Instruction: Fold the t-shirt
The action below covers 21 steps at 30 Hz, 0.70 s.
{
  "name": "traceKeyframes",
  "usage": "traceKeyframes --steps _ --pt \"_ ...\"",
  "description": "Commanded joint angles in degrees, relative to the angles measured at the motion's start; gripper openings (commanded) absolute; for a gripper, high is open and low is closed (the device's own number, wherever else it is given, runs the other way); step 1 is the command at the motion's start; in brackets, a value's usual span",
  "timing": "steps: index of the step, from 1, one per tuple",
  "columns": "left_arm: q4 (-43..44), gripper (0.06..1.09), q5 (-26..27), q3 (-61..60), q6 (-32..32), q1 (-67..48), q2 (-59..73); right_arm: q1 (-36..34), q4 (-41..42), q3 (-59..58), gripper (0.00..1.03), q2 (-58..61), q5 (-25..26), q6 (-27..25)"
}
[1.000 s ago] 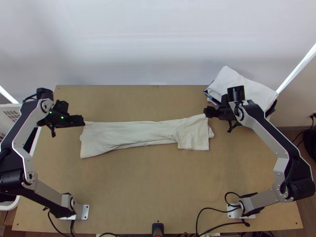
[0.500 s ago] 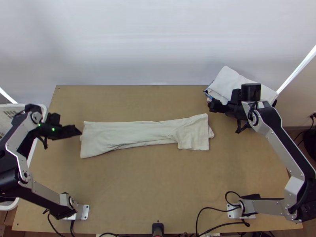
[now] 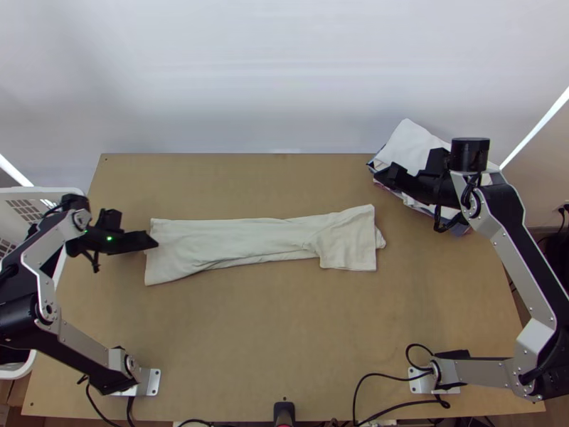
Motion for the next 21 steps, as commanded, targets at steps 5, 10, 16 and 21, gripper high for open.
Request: traceKeyframes --steps 5,10,16,21 --pt "2.87 0.95 0.56 -3.5 -5.87 -9.0 2.3 -0.06 -0.66 2.69 0.99 -0.48 -0.77 1.76" --pt "6.3 0.16 0.56 -4.2 -9.47 -10.4 0.8 -0.15 -0.66 2.78 0.99 -0.39 -0.77 1.76" --pt "3.75 0.1 0.47 -2.71 -6.31 -4.07 -0.34 -0.41 -0.66 2.16 0.99 -0.57 -0.77 1.67" --pt "-2.05 0.1 0.47 2.21 1.08 6.91 0.8 -0.68 -0.66 1.02 0.99 -0.92 -0.68 1.49"
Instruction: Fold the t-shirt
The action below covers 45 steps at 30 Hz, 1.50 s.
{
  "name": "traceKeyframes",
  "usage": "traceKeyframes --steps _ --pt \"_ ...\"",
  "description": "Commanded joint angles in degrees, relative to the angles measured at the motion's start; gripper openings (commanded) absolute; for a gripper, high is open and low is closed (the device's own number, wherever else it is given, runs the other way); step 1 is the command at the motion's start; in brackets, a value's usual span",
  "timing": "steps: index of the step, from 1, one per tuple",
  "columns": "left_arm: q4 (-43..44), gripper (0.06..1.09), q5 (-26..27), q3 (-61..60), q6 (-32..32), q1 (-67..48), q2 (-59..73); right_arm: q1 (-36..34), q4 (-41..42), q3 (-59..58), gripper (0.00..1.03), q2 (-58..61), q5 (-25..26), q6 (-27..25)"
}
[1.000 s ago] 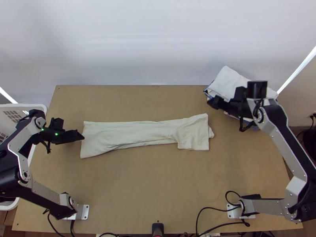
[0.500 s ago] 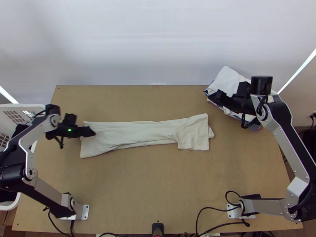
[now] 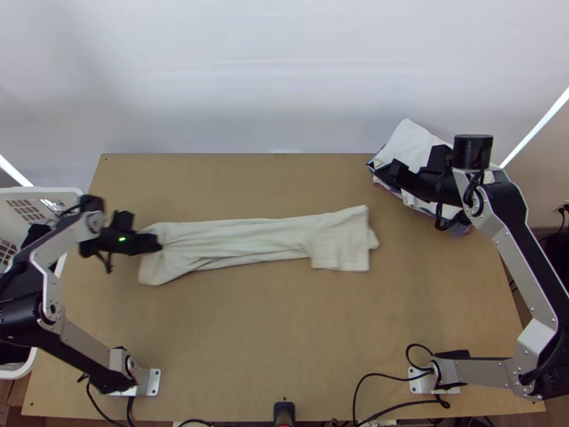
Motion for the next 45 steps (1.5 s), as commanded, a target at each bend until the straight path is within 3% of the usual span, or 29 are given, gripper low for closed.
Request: traceKeyframes --steps 1,7,10,14,19,26,34,45 --pt "-3.68 0.1 -0.53 5.15 6.09 7.93 1.31 -0.63 -0.27 -0.62 0.99 -0.83 -0.31 1.1" --pt "-15.19 0.1 -1.06 12.44 11.28 14.43 1.92 -0.63 -0.09 -1.41 0.99 -0.74 -0.31 1.1" --pt "-21.87 0.1 -0.71 14.2 10.13 11.27 -2.38 -0.28 0.08 -1.5 0.99 -0.57 -0.31 1.28" --pt "-25.56 0.1 1.58 15.08 3.98 1.07 -9.33 -0.1 0.26 -1.5 0.99 -0.21 -0.31 1.36" --pt "-24.51 0.1 3.51 16.75 -8.41 -16.33 -13.11 -0.1 0.43 -1.94 0.99 0.14 -0.31 1.28" --pt "-13.35 0.1 2.19 19.56 -23.88 -35.66 -9.94 -0.72 0.61 -2.47 0.99 0.23 -0.31 1.01" --pt "-7.11 0.1 0.7 26.16 -31.17 -44.28 -2.91 -0.37 0.96 -3.7 0.99 0.23 -0.31 1.1" --pt "-6.75 0.1 0.7 38.99 -37.06 -50.87 8.95 0.25 2.28 -4.93 0.99 0.93 -0.31 1.1"
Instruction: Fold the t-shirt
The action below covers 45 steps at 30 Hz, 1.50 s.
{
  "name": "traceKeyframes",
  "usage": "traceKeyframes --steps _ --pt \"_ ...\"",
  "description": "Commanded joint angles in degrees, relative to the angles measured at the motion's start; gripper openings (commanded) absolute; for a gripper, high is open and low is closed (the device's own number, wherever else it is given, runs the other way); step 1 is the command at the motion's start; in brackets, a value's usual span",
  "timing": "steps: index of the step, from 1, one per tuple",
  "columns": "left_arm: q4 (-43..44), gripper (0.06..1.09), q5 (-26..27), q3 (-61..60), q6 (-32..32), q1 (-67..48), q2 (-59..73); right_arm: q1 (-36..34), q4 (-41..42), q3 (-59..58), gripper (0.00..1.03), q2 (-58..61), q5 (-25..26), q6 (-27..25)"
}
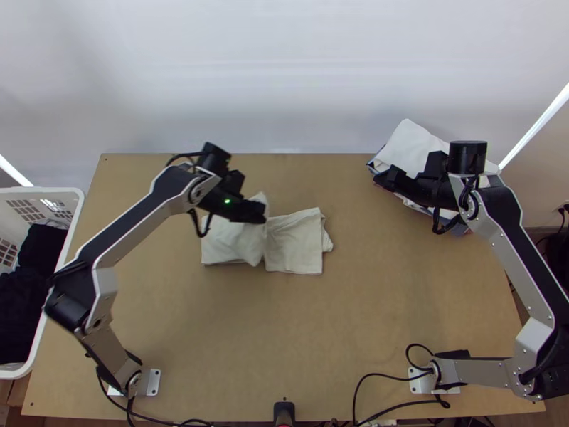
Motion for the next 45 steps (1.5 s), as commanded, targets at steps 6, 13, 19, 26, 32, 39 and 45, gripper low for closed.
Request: traceKeyframes --steps 6,13,19,26,32,39,45 --pt "0.66 0.1 -0.13 13.07 -6.31 -4.22 10.37 0.99 0.95 -2.99 0.99 0.86 -0.31 0.99" --pt "0.3 0.72 -0.13 23.53 -8.51 -8.09 18.9 1.96 2.26 -4.83 0.99 1.13 -0.04 0.99" --pt "4.43 1.05 -0.13 32.14 -13.6 -9.05 22.06 6.09 4.99 -9.32 0.99 2.44 1.36 0.9" --pt "5.4 1.05 -0.22 30.38 -14.04 -2.55 18.28 11.98 7.27 -10.11 0.99 6.49 1.72 0.99" --pt "1.01 1.05 -1.1 29.24 -10.88 4.39 11.95 15.67 8.77 -7.38 0.99 12.82 1.63 1.17" --pt "-6.2 1.05 -11.47 29.24 -2.97 9.32 6.42 14.88 9.47 -4.13 0.99 19.76 -3.21 0.82" --pt "-7.87 1.05 -11.82 27.31 -2.18 13.8 2.64 11.98 12.28 -2.46 0.99 24.42 -10.85 0.29"
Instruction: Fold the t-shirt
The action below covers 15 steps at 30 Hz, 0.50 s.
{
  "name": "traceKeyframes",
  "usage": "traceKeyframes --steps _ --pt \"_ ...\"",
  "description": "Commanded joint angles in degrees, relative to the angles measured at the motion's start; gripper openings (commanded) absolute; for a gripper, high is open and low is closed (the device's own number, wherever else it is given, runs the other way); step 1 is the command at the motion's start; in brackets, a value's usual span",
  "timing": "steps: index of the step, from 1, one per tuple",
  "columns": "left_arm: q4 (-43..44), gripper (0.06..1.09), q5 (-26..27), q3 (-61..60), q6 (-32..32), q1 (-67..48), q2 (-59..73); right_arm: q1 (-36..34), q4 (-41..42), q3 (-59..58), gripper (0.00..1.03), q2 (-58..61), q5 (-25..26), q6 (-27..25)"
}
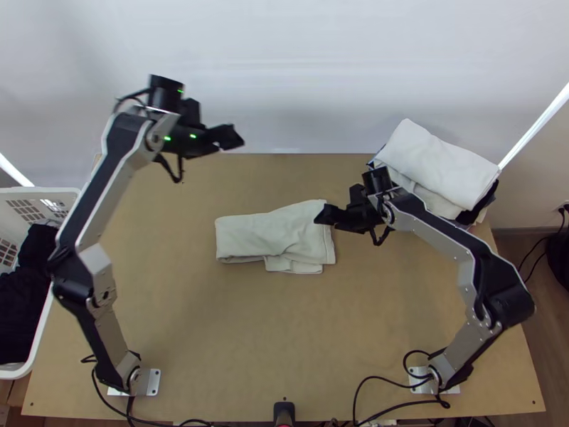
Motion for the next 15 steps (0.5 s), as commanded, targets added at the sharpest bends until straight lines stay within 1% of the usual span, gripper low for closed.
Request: traceKeyframes --steps 1,3,10,15 --pt "-1.34 1.05 -0.44 -2.55 1.28 2.22 -3.16 -1.79 1.62 2.41 0.99 3.24 -3.63 0.18" --pt "-1.42 1.05 -0.52 -3.7 1.36 2.92 -4.13 -2.32 2.94 2.85 0.99 4.56 -4.24 -0.17" --pt "-1.69 1.05 -2.55 -5.01 1.98 3.45 -5.97 -3.11 3.55 4.17 0.99 8.6 -4.77 -1.93" --pt "-2.04 1.05 -3.51 -5.1 2.15 3.89 -6.41 -1.53 3.55 4.26 0.99 11.24 -5.91 -2.72"
